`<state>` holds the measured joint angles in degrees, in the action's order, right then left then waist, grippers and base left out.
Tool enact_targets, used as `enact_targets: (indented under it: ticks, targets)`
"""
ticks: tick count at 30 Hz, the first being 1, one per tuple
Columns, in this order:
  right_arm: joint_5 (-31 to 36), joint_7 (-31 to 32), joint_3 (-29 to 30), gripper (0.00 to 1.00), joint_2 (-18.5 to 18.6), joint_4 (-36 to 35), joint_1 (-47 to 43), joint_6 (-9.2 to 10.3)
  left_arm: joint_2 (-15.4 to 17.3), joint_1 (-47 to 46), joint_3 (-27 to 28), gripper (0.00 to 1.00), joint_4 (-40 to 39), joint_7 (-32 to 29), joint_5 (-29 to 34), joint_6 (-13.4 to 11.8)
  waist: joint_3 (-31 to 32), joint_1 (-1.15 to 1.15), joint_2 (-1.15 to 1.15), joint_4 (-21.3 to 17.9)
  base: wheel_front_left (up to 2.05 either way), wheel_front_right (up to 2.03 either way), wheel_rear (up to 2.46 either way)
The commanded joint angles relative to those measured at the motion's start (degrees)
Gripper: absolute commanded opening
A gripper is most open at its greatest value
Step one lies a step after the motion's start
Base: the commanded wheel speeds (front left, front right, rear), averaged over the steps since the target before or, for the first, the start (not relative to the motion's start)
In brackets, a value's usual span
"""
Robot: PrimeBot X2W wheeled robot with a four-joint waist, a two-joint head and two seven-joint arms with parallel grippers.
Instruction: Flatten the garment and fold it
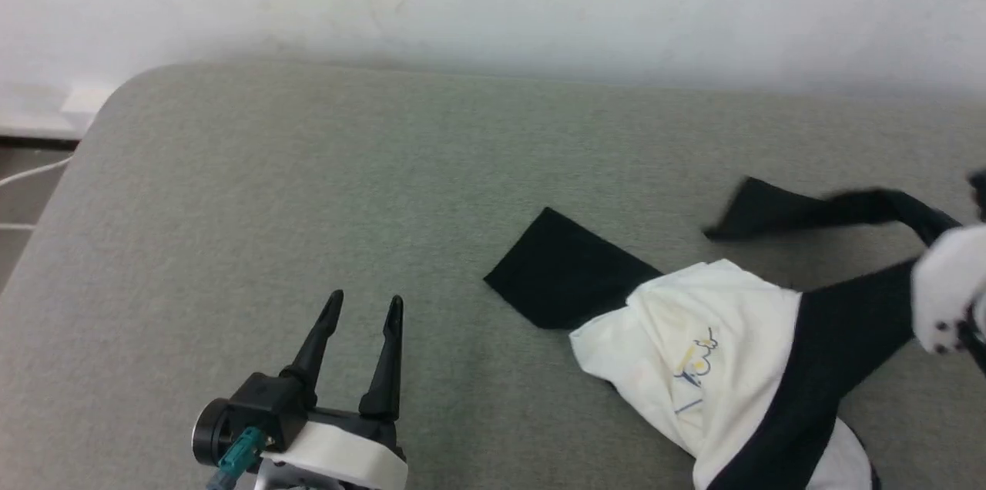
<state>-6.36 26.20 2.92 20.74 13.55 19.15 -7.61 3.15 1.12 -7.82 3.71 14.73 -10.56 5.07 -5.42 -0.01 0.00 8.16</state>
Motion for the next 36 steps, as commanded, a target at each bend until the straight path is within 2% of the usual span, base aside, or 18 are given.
enact_targets:
  ticks: [1,5,6,12,15,16,17,21,25,31,36]
  targets:
    - [1.9,1.2,4.8,0.0,-0.4,-2.6,-3.9,0.12,-0.3,0.1,-0.1,1.0,-0.3,0.3,0.1,0.3,1.9,0.01,0.0,-5.6,0.0,0.0,0.0]
    - [6.0,2.9,14.5,0.0,-2.6,-5.5,-11.0,0.12,-0.3,-0.5,-0.4,1.0,-0.3,0.3,-0.1,0.3,1.6,0.01,0.0,-7.7,0.0,0.0,0.0]
    - [6.0,2.9,14.5,0.0,-2.6,-5.5,-11.0,0.12,-0.3,-0.5,-0.4,1.0,-0.3,0.3,-0.1,0.3,1.6,0.01,0.0,-7.7,0.0,0.0,0.0]
    - [9.6,1.6,22.4,0.0,-7.9,-3.8,-17.0,0.12,-0.3,-1.2,-1.0,1.0,0.6,0.3,0.0,0.4,1.2,0.01,0.0,-9.2,0.0,0.0,0.0]
    - [11.2,0.0,23.3,0.0,-10.1,-1.5,-17.7,0.12,-0.3,-1.3,-1.2,1.0,1.3,0.3,-0.1,0.5,1.1,0.01,0.0,-9.7,0.0,0.0,0.0]
    - [11.6,-1.0,22.7,0.56,-10.5,-0.9,-17.6,0.12,-0.3,-1.4,-1.3,1.0,1.9,0.3,-0.2,0.6,1.1,0.01,0.0,-9.8,0.0,0.0,0.0]
    - [11.5,-2.1,21.9,1.0,-11.0,-0.5,-17.3,0.12,-0.3,-1.4,-1.5,1.0,2.7,0.3,-0.5,0.6,1.1,0.01,0.0,-10.0,0.0,0.0,0.0]
    - [9.6,-8.4,18.7,1.0,-12.4,-1.1,-14.6,0.12,-0.3,-2.2,-2.1,1.0,5.6,0.3,-1.4,0.8,1.1,0.01,0.0,-10.9,0.0,0.0,0.0]
    - [7.8,-15.1,14.4,1.0,-13.3,-5.2,-12.6,0.12,-0.2,-3.8,-3.1,1.0,9.9,-0.7,-2.4,1.0,1.0,0.01,0.0,-12.1,0.0,0.0,0.0]
    - [5.0,-21.7,7.5,1.0,-15.3,-13.9,-12.9,0.12,0.6,-9.6,-4.4,1.0,16.2,-10.3,-1.9,0.5,-0.4,0.01,0.0,-14.3,0.0,0.0,0.0]
    - [3.6,-24.6,3.0,1.0,-16.6,-18.9,-14.4,0.12,1.7,-15.2,-4.6,1.0,21.0,-19.1,-0.5,-2.0,-2.6,0.01,0.0,-16.2,0.0,0.0,0.0]
